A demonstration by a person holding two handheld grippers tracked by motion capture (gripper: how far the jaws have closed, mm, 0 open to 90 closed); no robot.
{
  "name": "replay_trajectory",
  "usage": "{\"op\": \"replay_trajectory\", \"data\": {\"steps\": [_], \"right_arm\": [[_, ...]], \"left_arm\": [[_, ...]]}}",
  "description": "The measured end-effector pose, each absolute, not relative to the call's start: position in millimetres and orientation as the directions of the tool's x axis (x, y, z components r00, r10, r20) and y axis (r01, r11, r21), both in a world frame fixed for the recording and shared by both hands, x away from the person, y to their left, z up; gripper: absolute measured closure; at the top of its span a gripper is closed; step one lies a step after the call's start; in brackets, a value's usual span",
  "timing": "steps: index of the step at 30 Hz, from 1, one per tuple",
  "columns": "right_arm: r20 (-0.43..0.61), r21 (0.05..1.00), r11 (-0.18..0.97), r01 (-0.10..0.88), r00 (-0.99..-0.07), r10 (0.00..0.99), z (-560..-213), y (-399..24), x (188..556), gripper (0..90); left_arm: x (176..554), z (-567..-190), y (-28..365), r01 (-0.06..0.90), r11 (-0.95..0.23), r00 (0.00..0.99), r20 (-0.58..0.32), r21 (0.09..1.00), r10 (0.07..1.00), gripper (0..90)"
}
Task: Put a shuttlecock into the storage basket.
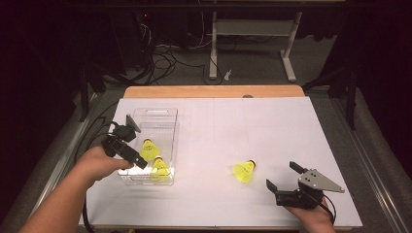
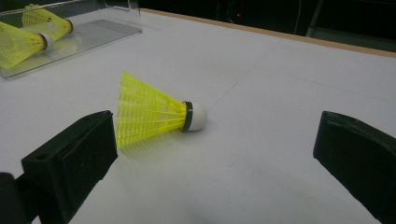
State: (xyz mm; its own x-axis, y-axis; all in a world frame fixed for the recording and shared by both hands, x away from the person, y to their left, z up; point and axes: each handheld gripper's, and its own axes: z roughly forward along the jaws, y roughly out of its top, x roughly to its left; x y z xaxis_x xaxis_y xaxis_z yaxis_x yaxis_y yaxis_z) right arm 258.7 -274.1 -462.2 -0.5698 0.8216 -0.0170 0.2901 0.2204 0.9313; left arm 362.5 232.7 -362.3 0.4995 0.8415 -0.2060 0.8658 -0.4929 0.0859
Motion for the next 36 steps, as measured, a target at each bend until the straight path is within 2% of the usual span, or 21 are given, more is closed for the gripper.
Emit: {"op": "replay_trajectory", "data": {"steps": [2, 4, 7, 18, 22, 25, 36], "right_arm": [[-0.017, 0.931, 0.221, 0.29, -0.57, 0.821, -462.1, -274.0, 258.7, 0.2], [-0.017, 0.931, 0.221, 0.291, -0.57, 0.822, -462.1, -274.0, 258.7, 0.2], [-0.018, 0.932, 0.221, 0.289, -0.571, 0.821, -462.0, -274.0, 258.6, 0.2], [-0.017, 0.932, 0.222, 0.288, -0.573, 0.819, -462.2, -273.3, 258.5, 0.2], [-0.019, 0.931, 0.223, 0.288, -0.574, 0.819, -462.1, -273.1, 258.6, 0.2], [-0.018, 0.931, 0.223, 0.288, -0.573, 0.819, -462.3, -273.2, 258.8, 0.2], [-0.019, 0.931, 0.224, 0.289, -0.574, 0.819, -462.4, -273.3, 258.6, 0.2]], "left_arm": [[362.4, -363.2, 231.3, 0.859, -0.506, 0.511, -0.205, 0.081, 0.835, 14.8], [362.9, -364.4, 229.8, 0.858, -0.508, 0.511, -0.205, 0.073, 0.835, 7.0], [363.7, -365.0, 227.6, 0.858, -0.51, 0.512, -0.205, 0.063, 0.834, 0.2], [363.6, -361.8, 221.0, 0.849, -0.523, 0.526, -0.2, 0.074, 0.827, 0.6], [366.4, -362.4, 218.5, 0.818, -0.566, 0.574, -0.191, 0.101, 0.796, 0.6], [363.5, -361.0, 210.8, 0.833, -0.549, 0.551, -0.201, 0.069, 0.81, 0.6], [364.4, -358.3, 187.7, 0.807, -0.585, 0.586, -0.216, 0.076, 0.781, 0.6]]}}
